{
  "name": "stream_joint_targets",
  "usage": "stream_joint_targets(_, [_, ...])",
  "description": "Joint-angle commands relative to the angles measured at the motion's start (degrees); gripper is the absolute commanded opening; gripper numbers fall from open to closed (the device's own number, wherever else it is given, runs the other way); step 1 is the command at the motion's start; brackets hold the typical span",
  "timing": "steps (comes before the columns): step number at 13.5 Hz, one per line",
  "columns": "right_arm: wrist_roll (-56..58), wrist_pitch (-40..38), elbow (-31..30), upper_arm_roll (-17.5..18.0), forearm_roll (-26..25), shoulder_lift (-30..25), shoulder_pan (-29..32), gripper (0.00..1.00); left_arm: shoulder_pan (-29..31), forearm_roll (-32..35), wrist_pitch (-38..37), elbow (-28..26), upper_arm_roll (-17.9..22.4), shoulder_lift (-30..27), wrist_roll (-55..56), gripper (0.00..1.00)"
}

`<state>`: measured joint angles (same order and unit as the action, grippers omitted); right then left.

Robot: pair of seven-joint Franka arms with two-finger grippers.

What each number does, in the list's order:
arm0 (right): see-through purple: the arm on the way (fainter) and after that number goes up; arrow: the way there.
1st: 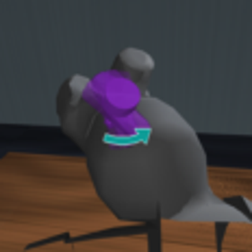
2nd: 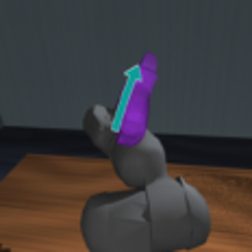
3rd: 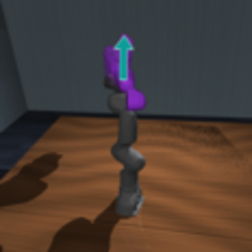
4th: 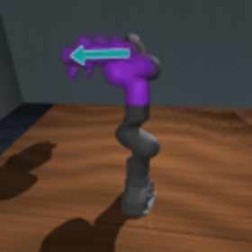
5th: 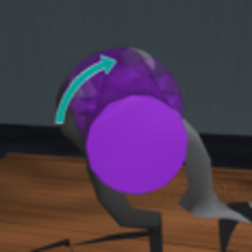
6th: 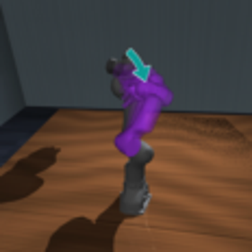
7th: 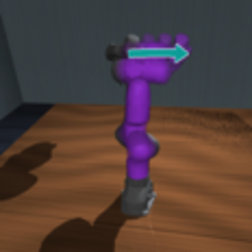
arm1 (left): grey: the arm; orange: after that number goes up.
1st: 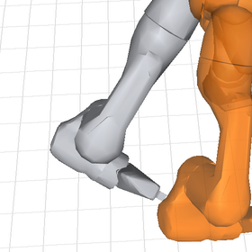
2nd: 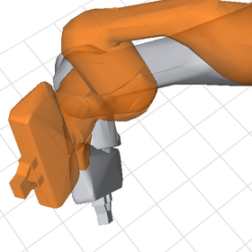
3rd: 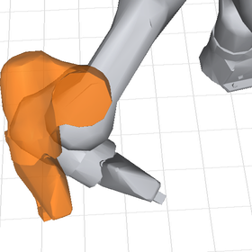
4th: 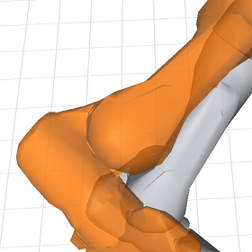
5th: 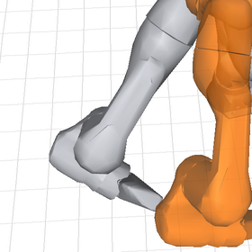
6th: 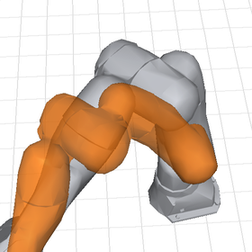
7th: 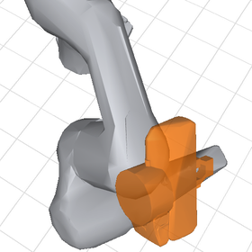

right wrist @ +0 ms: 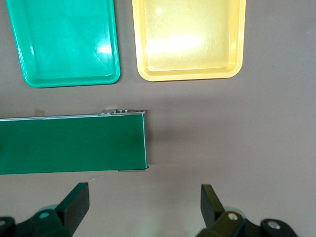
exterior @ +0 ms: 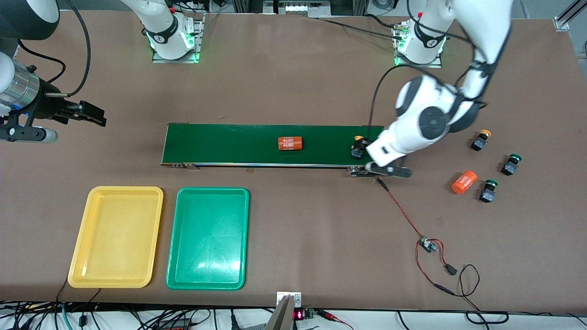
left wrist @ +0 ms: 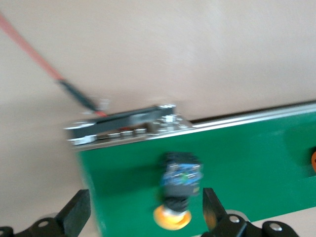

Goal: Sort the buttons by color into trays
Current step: 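Carry the button onto the conveyor belt and release it, then return the left gripper to the buttons while the right gripper rises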

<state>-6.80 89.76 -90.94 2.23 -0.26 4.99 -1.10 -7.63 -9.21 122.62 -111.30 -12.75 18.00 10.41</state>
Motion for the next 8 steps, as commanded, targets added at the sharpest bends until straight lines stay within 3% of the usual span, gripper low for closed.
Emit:
stream_joint_targets(1, [0.1,-0.6,0.0,0.2,0.5,-0.2,0.4,1.00,8.7,-0.4,-3.9,-1.3,0.5,-2.8,-1.4,1.00])
stream_joint_targets(6, [0.1,-0.6,0.0,0.2,0.6,-0.2,0.4,1.00,20.2,0.2,-6.2,-2.8,0.5,-2.5,-12.2,1.00])
stream_joint_targets(8, [0.1,-0.6,0.0,0.2,0.6,-0.2,0.4,1.00,23.5,3.2,-6.3,-3.7,0.6,-2.8,-12.3,1.00])
